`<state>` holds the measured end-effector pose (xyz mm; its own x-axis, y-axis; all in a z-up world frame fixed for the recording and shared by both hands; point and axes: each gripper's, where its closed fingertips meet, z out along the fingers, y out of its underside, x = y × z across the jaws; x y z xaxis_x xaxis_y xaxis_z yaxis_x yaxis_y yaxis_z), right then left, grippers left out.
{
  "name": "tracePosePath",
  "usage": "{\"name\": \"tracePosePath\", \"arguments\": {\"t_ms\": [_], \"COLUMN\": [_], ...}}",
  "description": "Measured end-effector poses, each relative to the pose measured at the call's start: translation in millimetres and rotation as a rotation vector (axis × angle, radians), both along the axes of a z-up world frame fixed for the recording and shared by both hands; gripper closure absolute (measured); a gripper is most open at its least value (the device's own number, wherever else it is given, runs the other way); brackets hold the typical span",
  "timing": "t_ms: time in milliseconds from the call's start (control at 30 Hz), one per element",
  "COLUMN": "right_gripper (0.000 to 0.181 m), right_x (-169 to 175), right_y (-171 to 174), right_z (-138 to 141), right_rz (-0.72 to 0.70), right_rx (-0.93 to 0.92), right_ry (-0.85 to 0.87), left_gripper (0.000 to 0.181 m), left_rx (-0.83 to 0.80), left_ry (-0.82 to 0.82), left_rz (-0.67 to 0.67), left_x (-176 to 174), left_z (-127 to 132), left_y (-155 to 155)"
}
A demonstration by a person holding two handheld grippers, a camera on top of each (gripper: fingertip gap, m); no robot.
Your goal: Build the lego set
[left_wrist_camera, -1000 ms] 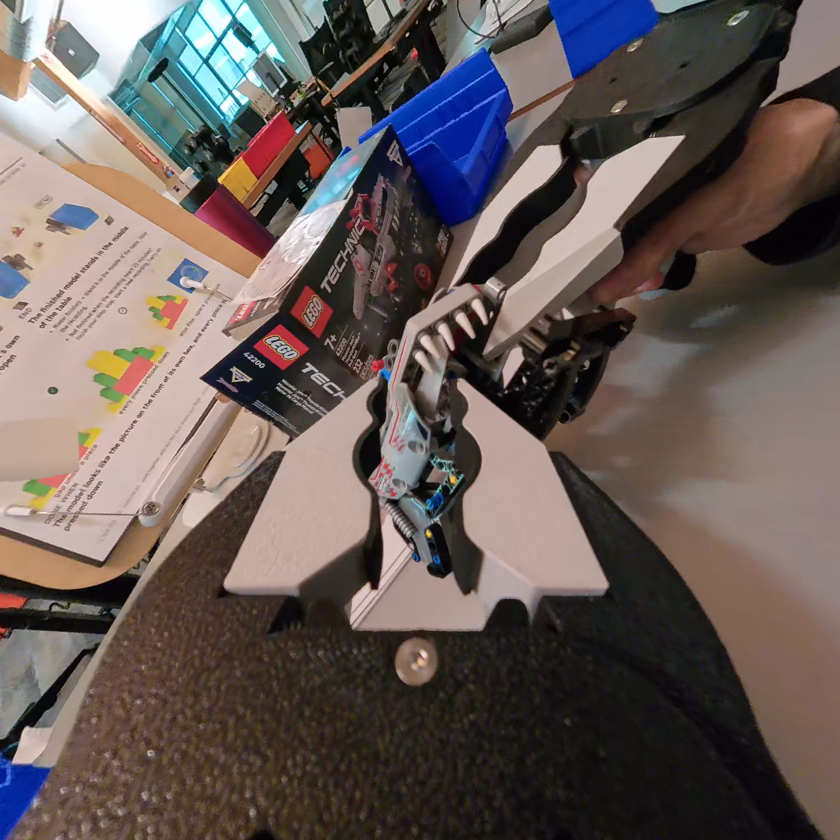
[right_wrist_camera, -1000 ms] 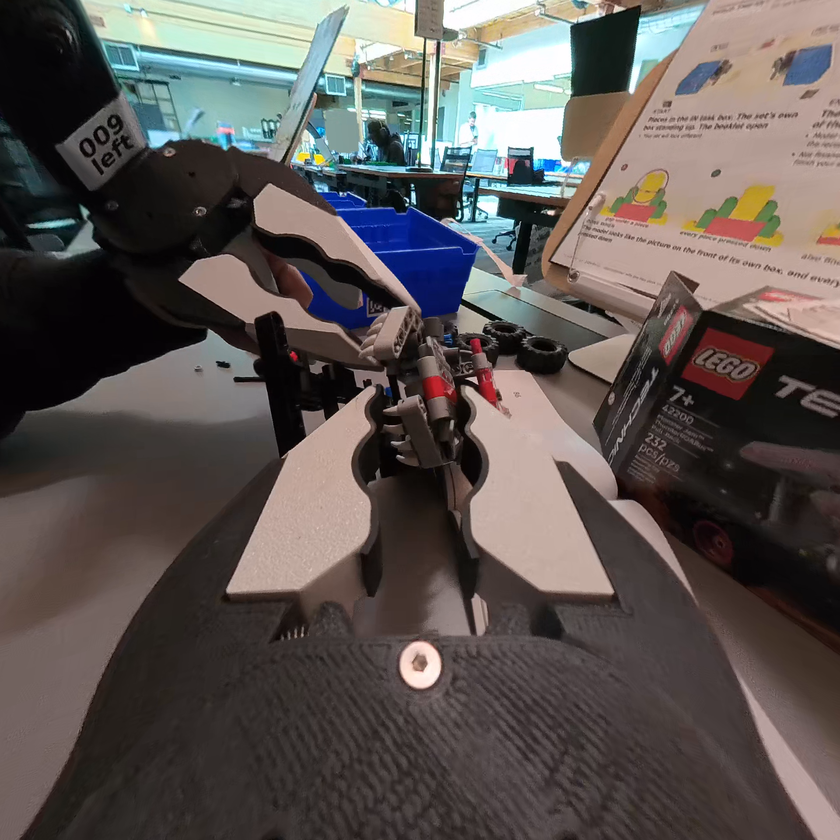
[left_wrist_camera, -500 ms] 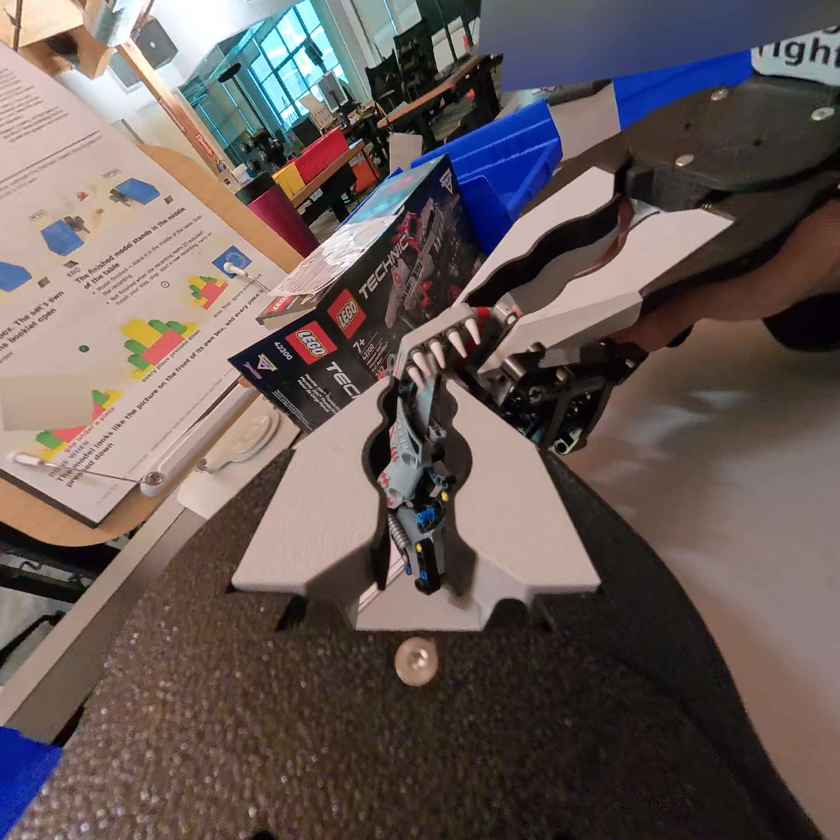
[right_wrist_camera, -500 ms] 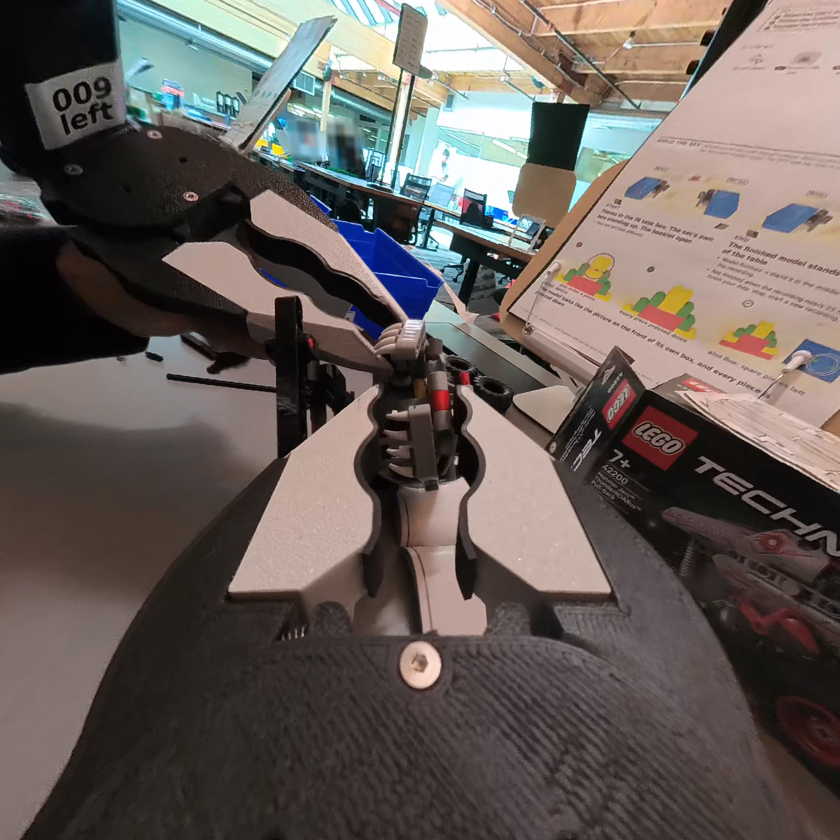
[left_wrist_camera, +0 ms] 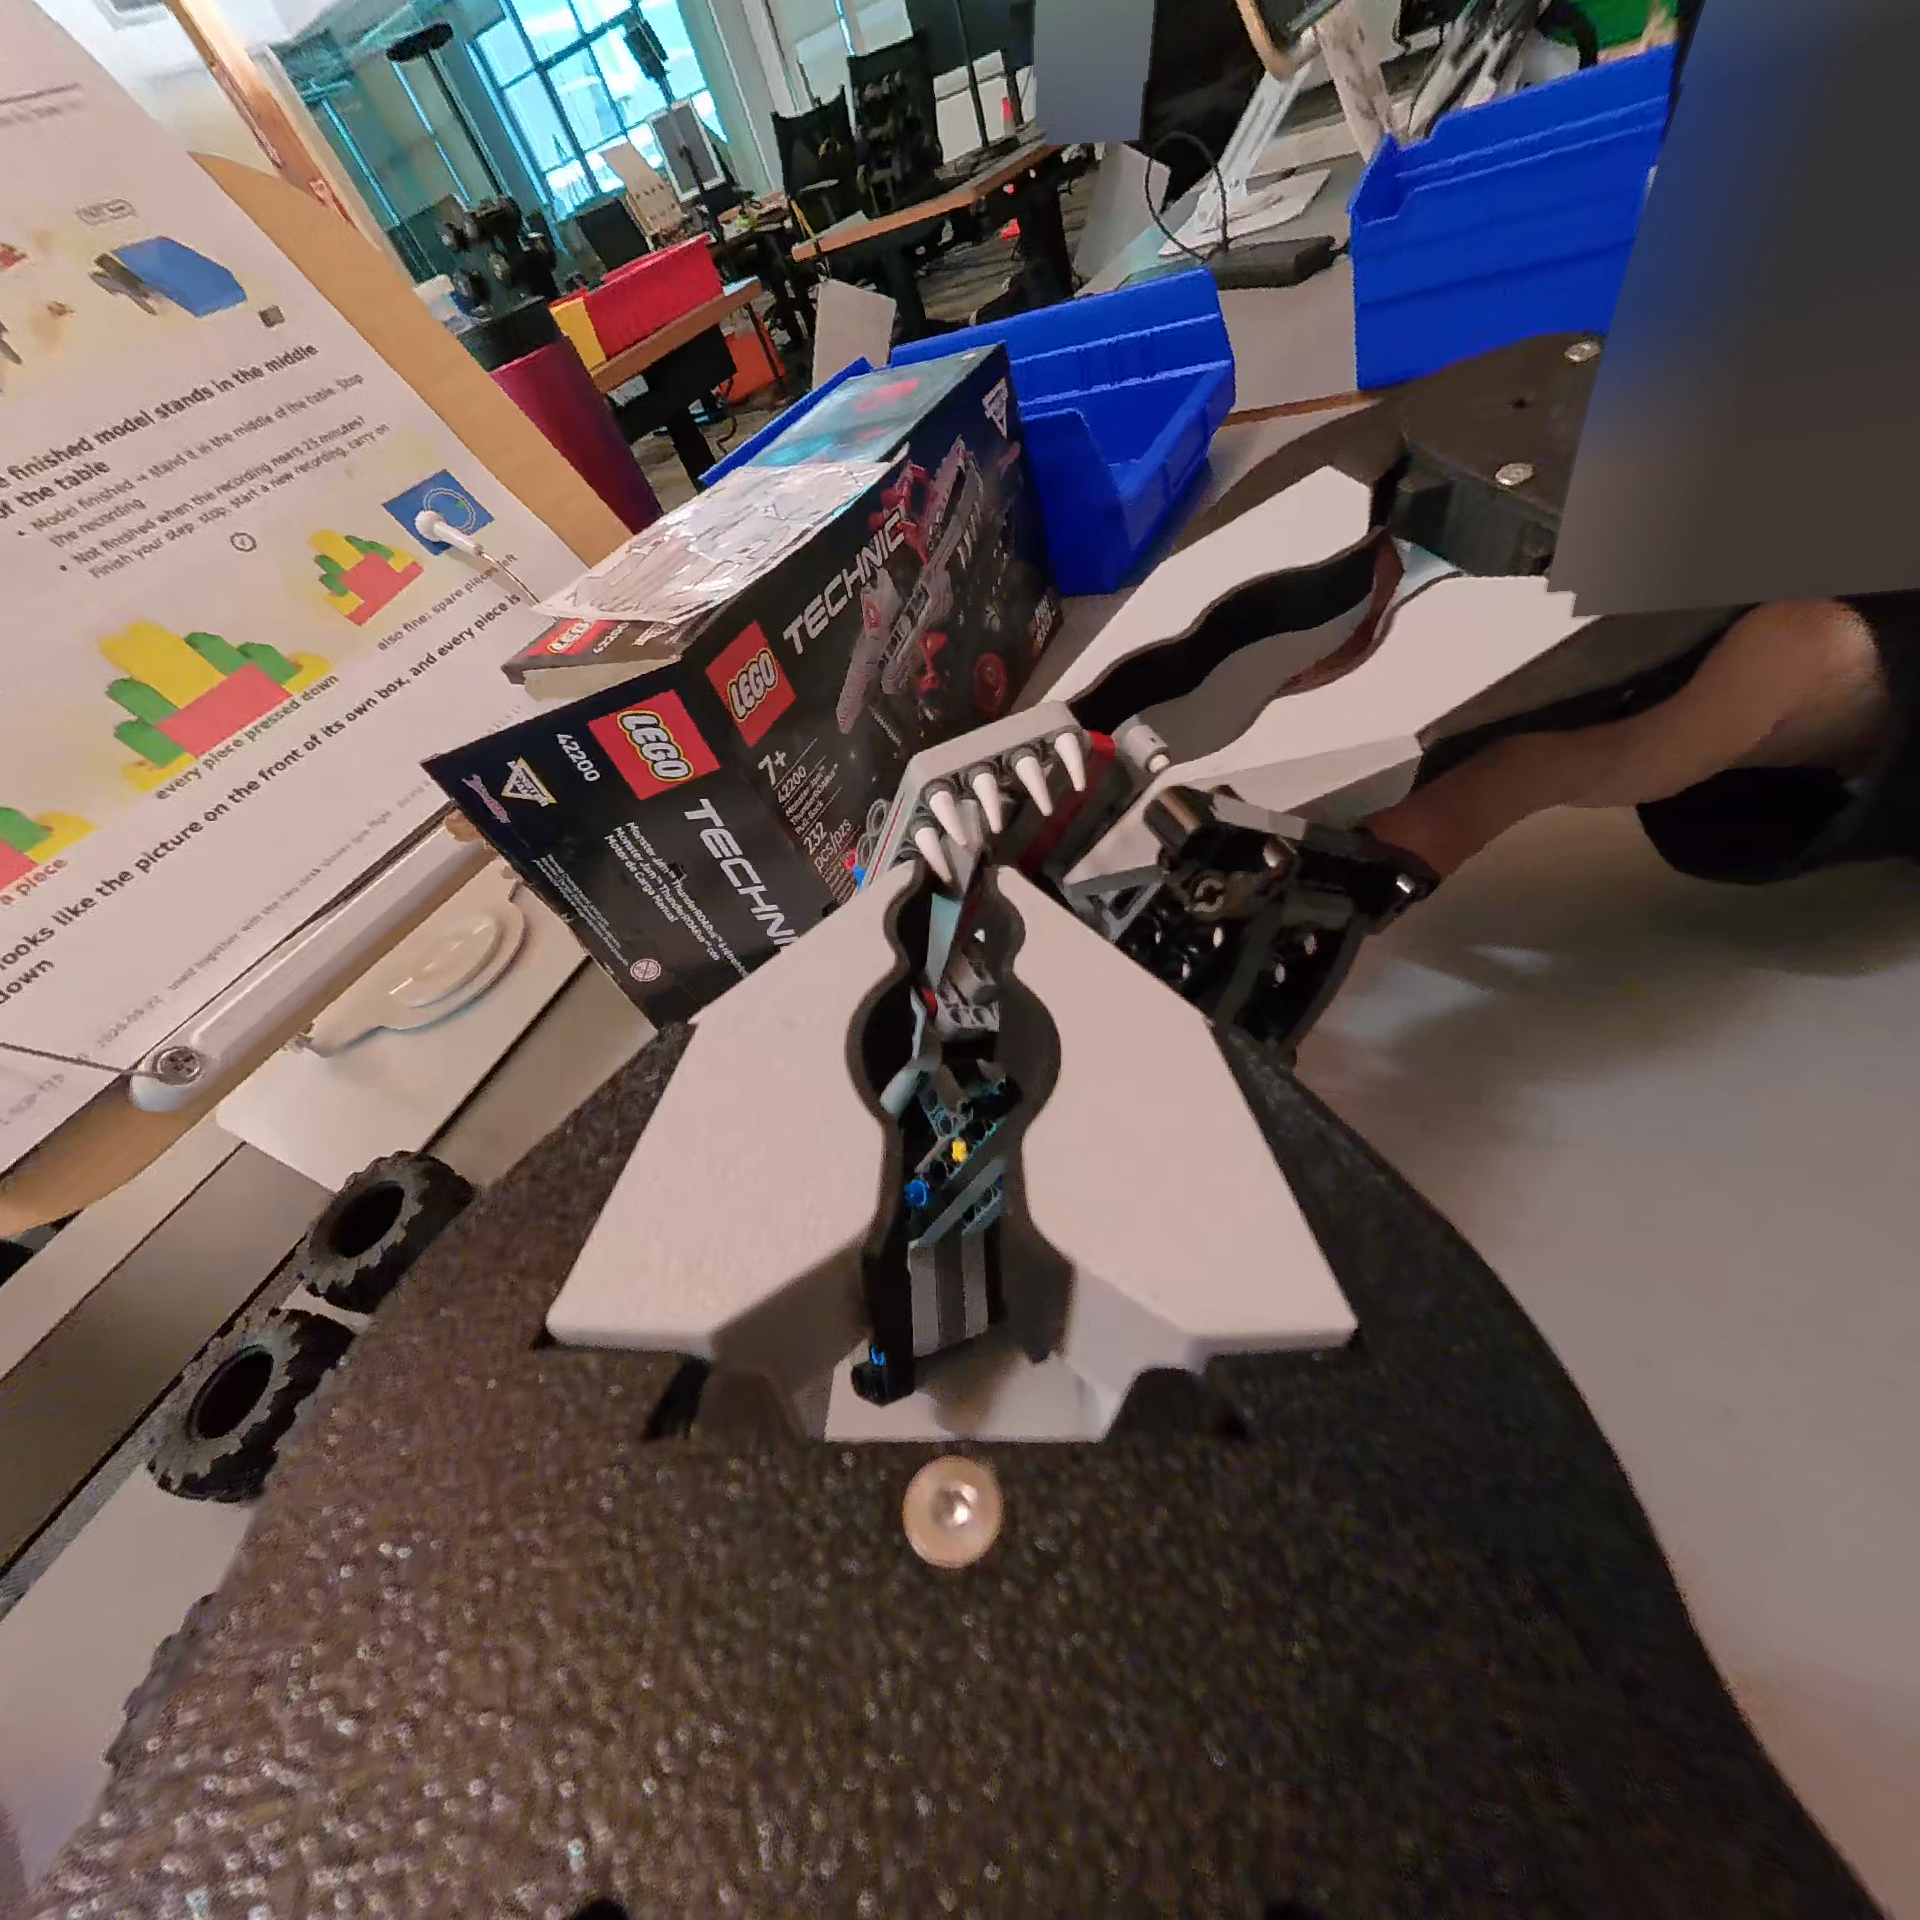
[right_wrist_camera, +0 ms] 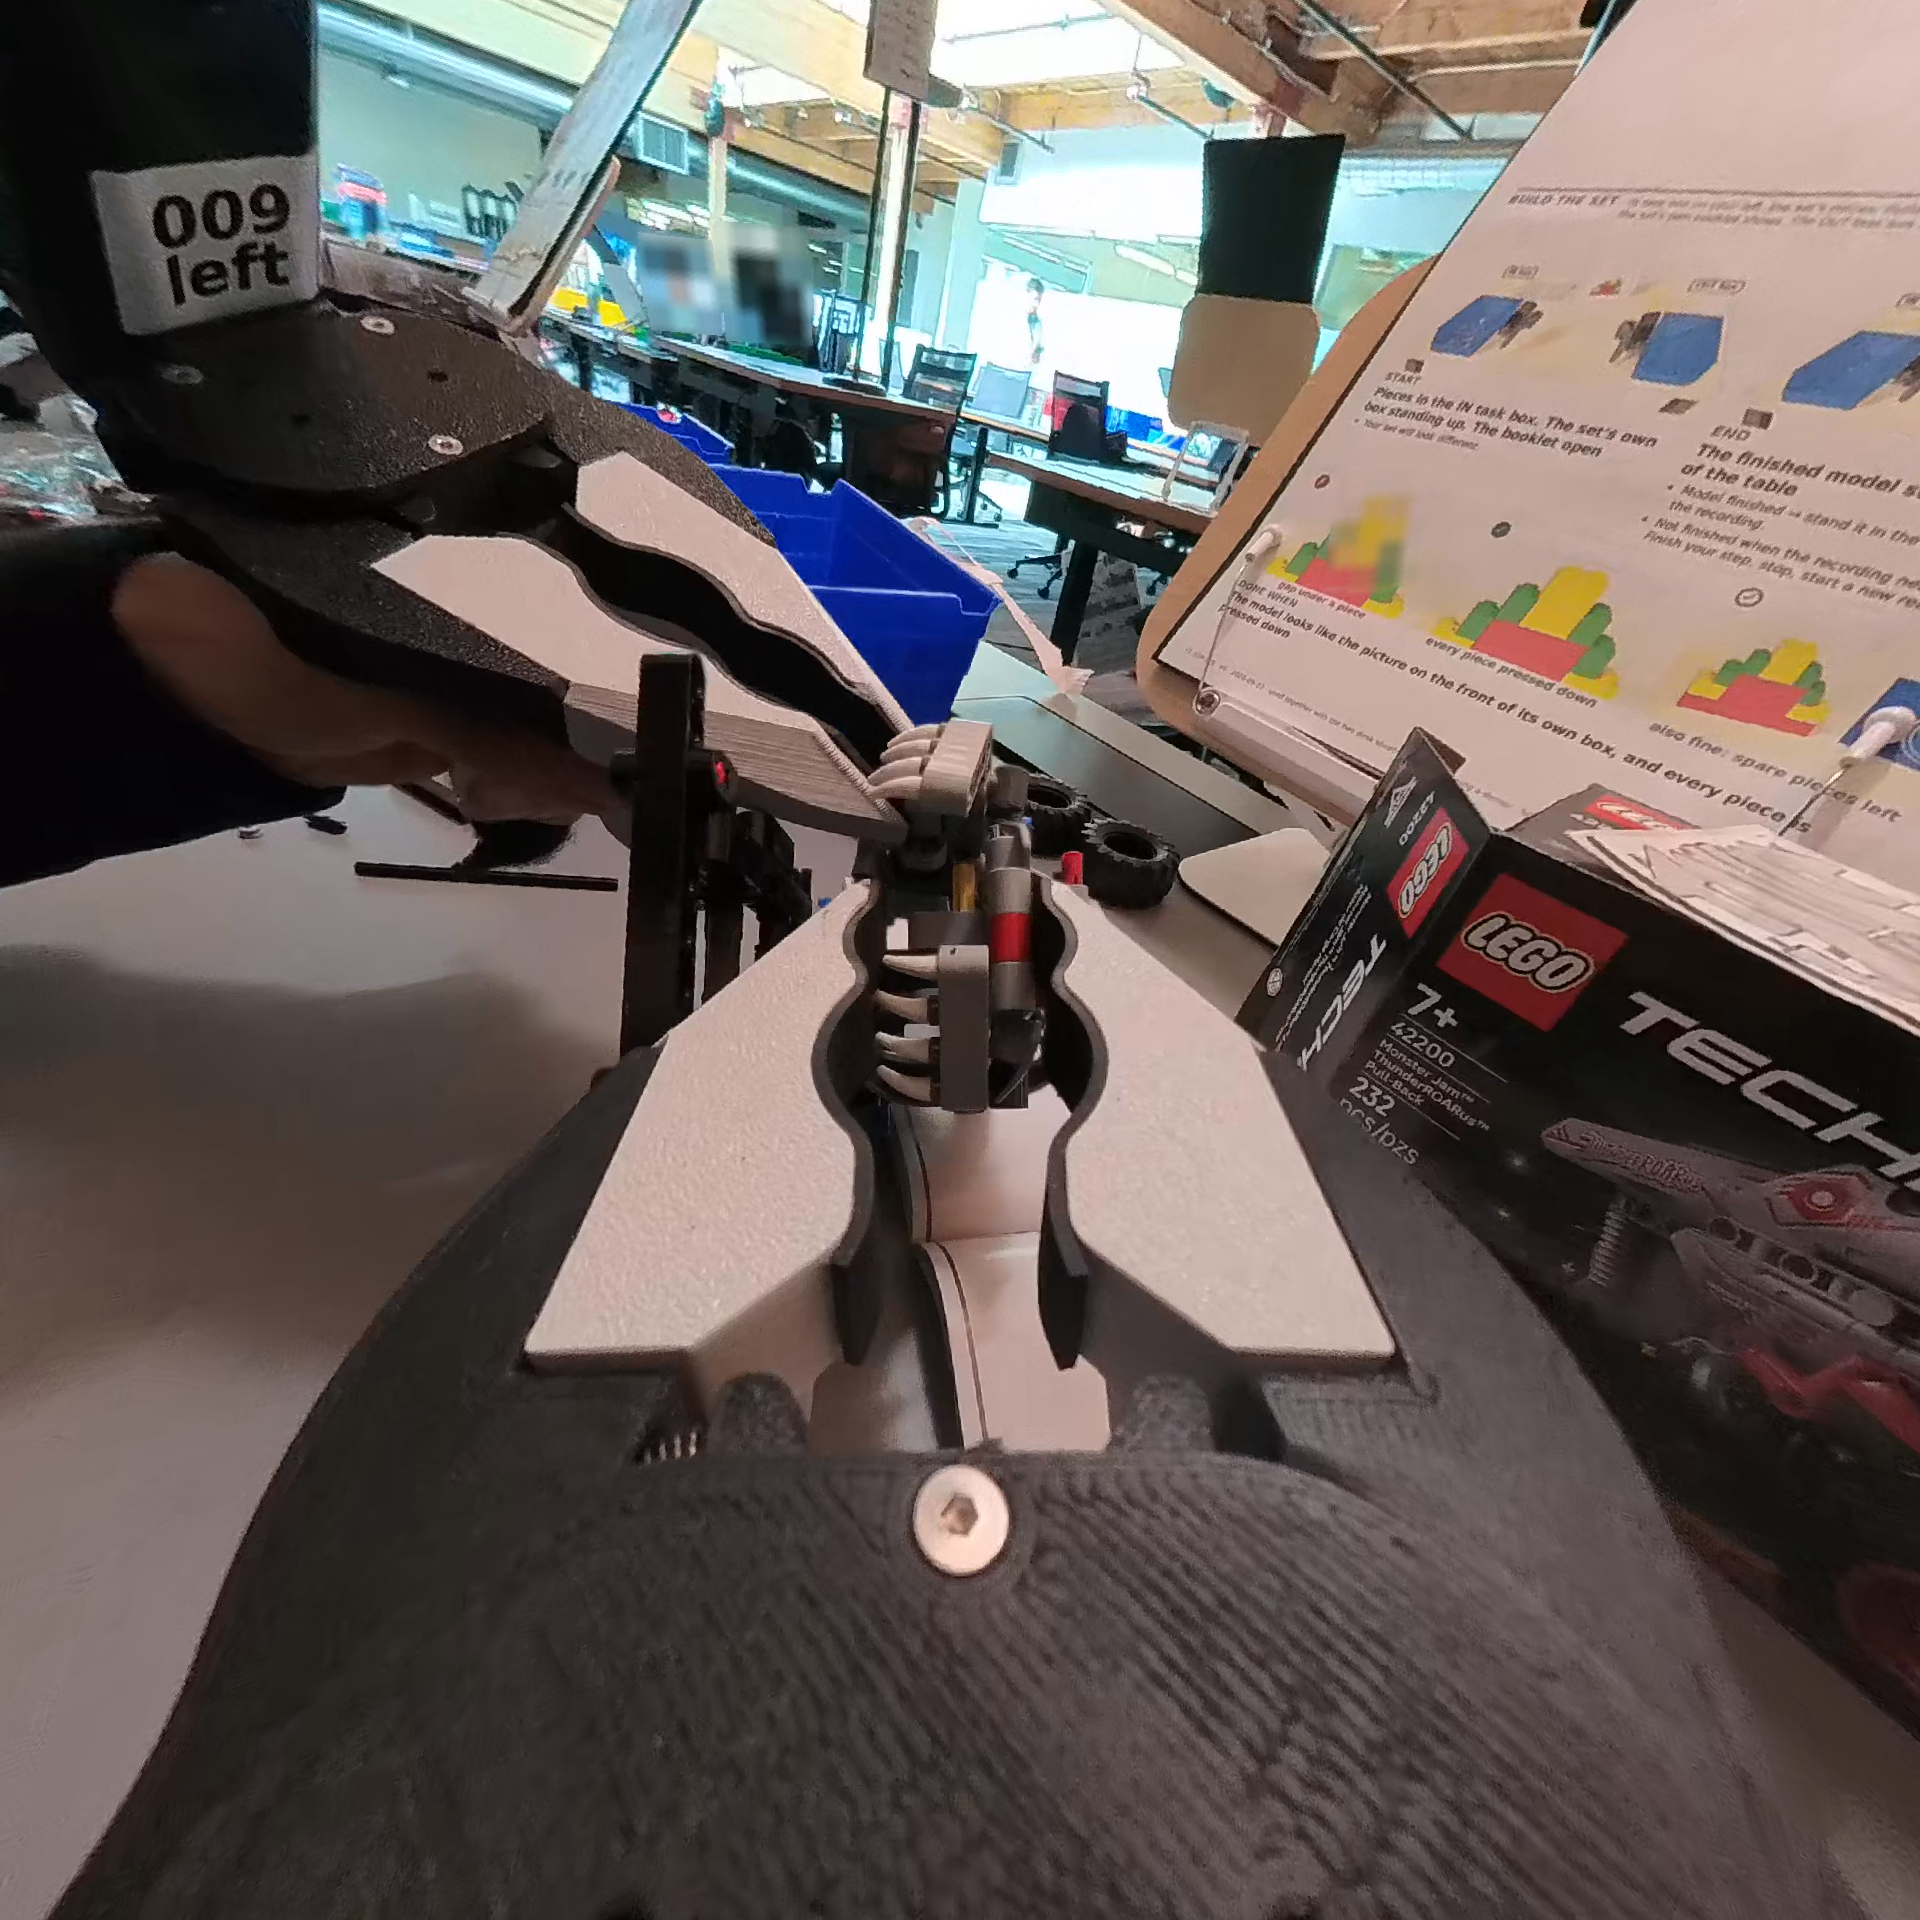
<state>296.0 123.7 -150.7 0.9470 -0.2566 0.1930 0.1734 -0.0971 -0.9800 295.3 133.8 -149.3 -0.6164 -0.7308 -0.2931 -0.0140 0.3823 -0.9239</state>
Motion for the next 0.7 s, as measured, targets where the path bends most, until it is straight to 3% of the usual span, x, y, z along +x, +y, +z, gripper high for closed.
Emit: {"name": "tracePosePath", "arguments": {"t_ms": [100,267,400,700], "right_gripper": [0.155,0.155,0.155,0.155], "right_x": [2.4,3.7,0.2,1.7], "right_y": [-0.6,0.1,2.0,4.0], "right_z": [-4.3,-2.8,-0.8,1.8], "right_rz": [-0.002,-0.002,0.012,-0.006], "right_rx": [-0.009,0.011,0.015,0.013], "right_ry": [0.004,0.021,0.007,-0.021], "left_gripper": [0.173,0.155,0.156,0.164], "left_rx": [0.049,0.125,0.194,0.171], "left_ry": [0.013,0.043,0.077,0.198], "left_rz": [-0.004,0.018,0.011,0.016], "left_x": [1.1,4.4,6.4,7.8], "left_z": [-2.4,-3.7,-6.4,-7.1], "left_y": [0.8,11.3,13.6,10.5]}}
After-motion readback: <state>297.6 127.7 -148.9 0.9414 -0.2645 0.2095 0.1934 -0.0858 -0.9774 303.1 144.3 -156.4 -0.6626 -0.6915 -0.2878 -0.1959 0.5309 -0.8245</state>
